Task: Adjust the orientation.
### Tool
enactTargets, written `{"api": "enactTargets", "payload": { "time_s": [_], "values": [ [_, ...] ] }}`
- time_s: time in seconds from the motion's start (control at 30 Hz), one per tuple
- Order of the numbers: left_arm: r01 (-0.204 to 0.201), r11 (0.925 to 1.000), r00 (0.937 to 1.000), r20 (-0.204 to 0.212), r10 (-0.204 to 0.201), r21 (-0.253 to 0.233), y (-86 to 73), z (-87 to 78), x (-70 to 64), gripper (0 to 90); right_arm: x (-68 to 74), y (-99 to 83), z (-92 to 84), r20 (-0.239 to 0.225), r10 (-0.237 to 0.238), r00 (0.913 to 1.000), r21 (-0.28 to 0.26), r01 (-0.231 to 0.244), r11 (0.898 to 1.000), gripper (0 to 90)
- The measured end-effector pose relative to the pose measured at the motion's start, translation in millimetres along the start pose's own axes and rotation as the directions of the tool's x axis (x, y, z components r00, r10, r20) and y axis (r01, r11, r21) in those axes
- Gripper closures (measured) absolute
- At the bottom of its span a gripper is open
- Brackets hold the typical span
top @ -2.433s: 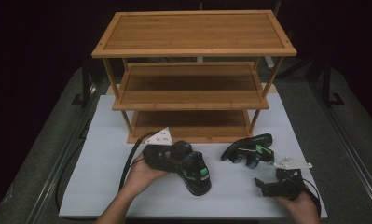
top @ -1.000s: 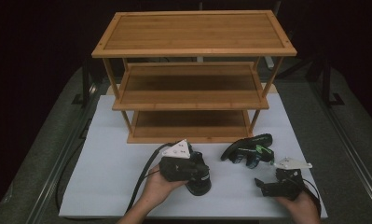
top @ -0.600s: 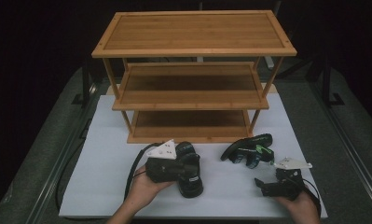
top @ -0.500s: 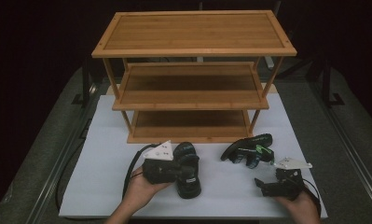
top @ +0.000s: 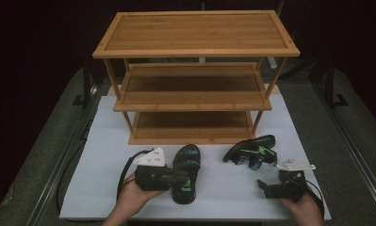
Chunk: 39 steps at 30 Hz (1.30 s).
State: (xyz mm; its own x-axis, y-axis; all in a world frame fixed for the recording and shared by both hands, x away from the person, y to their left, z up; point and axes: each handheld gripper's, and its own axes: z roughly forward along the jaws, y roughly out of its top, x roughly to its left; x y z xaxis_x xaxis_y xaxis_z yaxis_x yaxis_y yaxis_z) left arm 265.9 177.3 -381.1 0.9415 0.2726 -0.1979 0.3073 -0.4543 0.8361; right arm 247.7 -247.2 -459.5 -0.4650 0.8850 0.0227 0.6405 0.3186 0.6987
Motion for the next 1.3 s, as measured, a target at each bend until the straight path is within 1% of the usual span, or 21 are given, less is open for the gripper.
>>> {"api": "enactTargets", "payload": {
  "time_s": [0.1, 0.13, 0.2, 0.23, 0.27, 0.37, 0.5, 0.53, 0.57, 0.63, 0.7, 0.83, 0.87, 0.9, 0.93, 0.97, 1.0, 1.07, 1.13, 1.17, 1.3],
  "values": [
    [0.009, 1.0000, 0.9997, -0.023, -0.009, 0.000, -2.1, -6.4, 2.2, 67.0, 0.0, 0.0, 0.0, 0.000, 0.001, 1.0000, 0.000, -0.001, 1.000, 0.3],
    [0.014, 0.9999, 0.9986, -0.051, -0.014, 0.007, -4.7, -12.3, 3.8, 63.5, -0.1, 0.0, 0.0, 0.000, -0.001, 1.0000, 0.000, 0.001, 1.000, 0.3],
    [0.029, 0.9993, 0.9947, -0.099, -0.026, 0.025, -10.5, -21.8, 8.1, 51.5, -0.2, 0.0, 0.1, 0.000, -0.001, 1.0000, 0.000, 0.001, 1.000, 0.3],
    [0.029, 0.9993, 0.9947, -0.099, -0.026, 0.025, -10.5, -21.8, 8.1, 47.0, -0.2, 0.0, 0.1, 0.000, -0.001, 1.0000, 0.000, 0.001, 1.000, 0.3],
    [0.034, 0.9988, 0.9910, -0.131, -0.029, 0.035, -13.7, -27.0, 10.9, 47.0, -0.2, 0.0, 0.1, 0.000, -0.001, 1.0000, 0.000, 0.001, 1.000, 0.3],
    [0.060, 0.9972, 0.9826, -0.179, -0.052, 0.044, -22.0, -38.1, 16.6, 34.9, -0.2, 0.1, 0.1, 0.000, -0.001, 1.0000, 0.000, 0.001, 1.000, 0.3],
    [0.074, 0.9948, 0.9636, -0.262, -0.053, 0.071, -34.0, -51.6, 22.5, 26.2, -0.2, 0.1, 0.2, 0.000, -0.001, 1.0000, 0.000, 0.001, 1.000, 0.3],
    [0.089, 0.9926, 0.9557, -0.288, -0.061, 0.083, -38.4, -55.8, 24.9, 20.3, -0.2, 0.1, 0.1, 0.000, -0.001, 1.0000, 0.000, 0.001, 1.000, 0.3],
    [0.089, 0.9926, 0.9557, -0.288, -0.061, 0.083, -38.4, -55.8, 24.9, 18.2, -0.2, 0.1, 0.1, 0.000, -0.001, 1.0000, 0.000, 0.001, 1.000, 0.3],
    [0.097, 0.9901, 0.9455, -0.320, -0.059, 0.102, -43.6, -60.6, 26.7, 16.1, -0.2, 0.1, 0.1, 0.000, -0.001, 1.0000, 0.000, 0.001, 1.000, 0.3],
    [0.102, 0.9865, 0.9279, -0.370, -0.047, 0.129, -50.3, -64.7, 28.0, 12.5, -0.2, 0.1, 0.2, 0.000, -0.001, 1.0000, 0.000, 0.001, 1.000, 0.3],
    [0.130, 0.9803, 0.9068, -0.418, -0.057, 0.149, -62.8, -69.5, 31.5, 6.5, -0.2, 0.1, 0.2, 0.000, -0.001, 1.0000, 0.000, 0.001, 1.000, 0.3],
    [0.149, 0.9759, 0.8978, -0.435, -0.066, 0.159, -66.6, -70.2, 33.2, 2.0, -0.2, 0.1, 0.2, 0.000, -0.001, 1.0000, 0.000, 0.001, 1.000, 0.3],
    [0.155, 0.9736, 0.8948, -0.441, -0.066, 0.168, -69.4, -71.0, 34.8, 1.2, -0.3, 0.2, 0.2, 0.000, 0.000, 1.0000, 0.001, 0.000, 1.000, 0.3],
    [0.165, 0.9703, 0.8832, -0.464, -0.066, 0.177, -73.5, -71.8, 38.2, 0.0, -0.5, 0.2, 0.3, 0.000, -0.002, 1.0000, -0.001, 0.002, 1.000, 0.3],
    [0.174, 0.9680, 0.8787, -0.472, -0.070, 0.181, -75.7, -71.9, 39.9, 0.0, -0.4, 0.2, 0.3, 0.000, 0.000, 1.0000, 0.000, 0.000, 1.000, 0.3],
    [0.174, 0.9680, 0.8787, -0.472, -0.070, 0.181, -75.7, -71.9, 39.9, 0.0, -0.4, 0.2, 0.3, 0.000, 0.000, 1.0000, 0.000, 0.000, 1.000, 0.3],
    [0.193, 0.9613, 0.8691, -0.489, -0.074, 0.197, -81.8, -72.1, 44.8, 0.0, -0.3, 0.2, 0.2, 0.000, 0.001, 1.0000, 0.001, -0.001, 1.000, 0.3],
    [0.194, 0.9593, 0.8691, -0.490, -0.072, 0.205, -83.7, -72.1, 46.3, 0.0, -0.2, 0.2, 0.2, 0.000, 0.001, 1.0000, 0.001, -0.001, 1.000, 0.3],
    [0.200, 0.9567, 0.8647, -0.497, -0.070, 0.212, -86.1, -71.8, 48.2, 0.0, -0.3, 0.1, 0.2, 0.000, 0.001, 1.0000, 0.001, -0.001, 1.000, 0.3],
    [0.215, 0.9521, 0.8601, -0.504, -0.079, 0.218, -92.1, -72.4, 52.4, 0.0, -0.2, 0.1, 0.1, 0.000, 0.000, 1.0000, 0.001, 0.000, 1.000, 0.3]
  ]
}}
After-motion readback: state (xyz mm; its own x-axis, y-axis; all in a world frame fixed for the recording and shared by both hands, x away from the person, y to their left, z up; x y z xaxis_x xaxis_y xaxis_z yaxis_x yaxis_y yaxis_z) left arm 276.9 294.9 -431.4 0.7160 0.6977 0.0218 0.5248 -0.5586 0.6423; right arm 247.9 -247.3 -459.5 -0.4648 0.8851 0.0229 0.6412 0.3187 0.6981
